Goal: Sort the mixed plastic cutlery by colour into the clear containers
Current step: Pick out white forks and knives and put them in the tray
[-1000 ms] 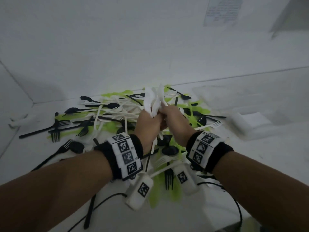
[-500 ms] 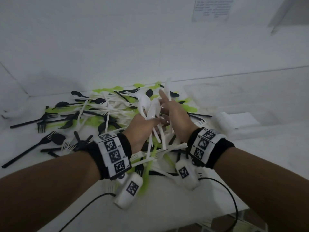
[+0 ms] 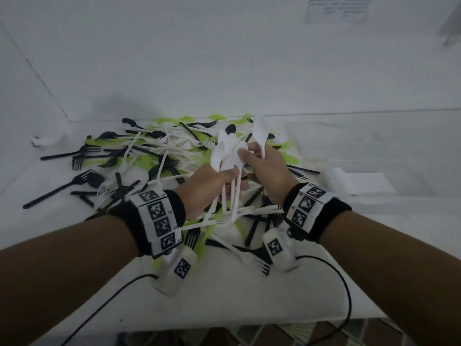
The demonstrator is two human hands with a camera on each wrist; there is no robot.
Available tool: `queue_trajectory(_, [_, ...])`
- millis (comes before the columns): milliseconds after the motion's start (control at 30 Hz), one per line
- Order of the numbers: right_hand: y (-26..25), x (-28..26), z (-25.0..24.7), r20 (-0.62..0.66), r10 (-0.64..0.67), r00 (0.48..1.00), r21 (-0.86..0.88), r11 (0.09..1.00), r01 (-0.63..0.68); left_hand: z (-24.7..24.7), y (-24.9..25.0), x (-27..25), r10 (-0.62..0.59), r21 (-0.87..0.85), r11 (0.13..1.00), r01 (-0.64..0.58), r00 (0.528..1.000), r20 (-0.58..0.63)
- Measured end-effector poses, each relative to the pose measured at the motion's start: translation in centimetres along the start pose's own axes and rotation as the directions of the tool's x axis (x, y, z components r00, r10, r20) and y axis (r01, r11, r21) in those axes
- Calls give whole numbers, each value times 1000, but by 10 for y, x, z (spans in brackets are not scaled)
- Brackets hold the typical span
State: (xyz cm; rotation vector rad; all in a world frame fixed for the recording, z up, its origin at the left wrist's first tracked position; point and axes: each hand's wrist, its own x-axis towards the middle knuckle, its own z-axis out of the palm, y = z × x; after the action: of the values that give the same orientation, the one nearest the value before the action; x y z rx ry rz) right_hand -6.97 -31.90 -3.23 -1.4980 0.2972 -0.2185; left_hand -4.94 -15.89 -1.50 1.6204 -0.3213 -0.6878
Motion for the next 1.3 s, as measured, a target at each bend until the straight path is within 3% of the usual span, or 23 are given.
queue_trajectory(233, [6, -3, 18, 142, 52, 988, 49, 997, -59, -8, 3, -8, 3, 56, 998, -5, 999, 34])
queue_trajectory(300, [8, 1, 17, 91, 42, 995, 72, 996, -49, -13, 0, -9, -22, 166, 986, 16, 999, 34])
queue_trajectory(400, [3, 10, 2, -83, 41, 996, 26, 999, -38, -19, -4, -11, -24, 298, 954, 28, 1000, -20])
queue_trajectory(500, [-2, 12, -18, -123, 37, 992, -106, 993, -51, -25, -7, -9, 77, 361, 932, -35, 992, -104])
queue_trajectory(567, [-1, 10, -20, -106, 55, 993, -139, 988, -70, -31, -6, -6, 47, 303, 953, 4, 986, -162])
queue_trajectory(633, [-3, 6, -10, -88, 51, 995, -146, 987, -63, -35, -3, 2, -26, 114, 992, 45, 987, -160])
queue_trajectory(933, [-6, 5, 49, 14, -14, 1000, -35, 999, 14, -50, 9, 15, 72, -64, 994, -86, 979, -192])
queue_trajectory(1033, [-5, 7, 65, 31, -24, 999, 32, 999, 23, -60, 8, 17, 123, -23, 991, -133, 956, -268])
queue_trajectory(1133, [1, 9, 82, 24, -57, 998, -12, 998, 57, -71, 5, 19, 204, 118, 978, -173, 915, -347])
queue_trajectory(1200, [4, 10, 90, -7, -62, 998, -65, 996, 61, -76, 4, 18, 200, 156, 975, -159, 932, -301])
queue_trajectory(1300, [7, 14, 92, -4, -43, 999, -58, 997, 43, -84, 1, 15, 117, 42, 993, -112, 979, -165])
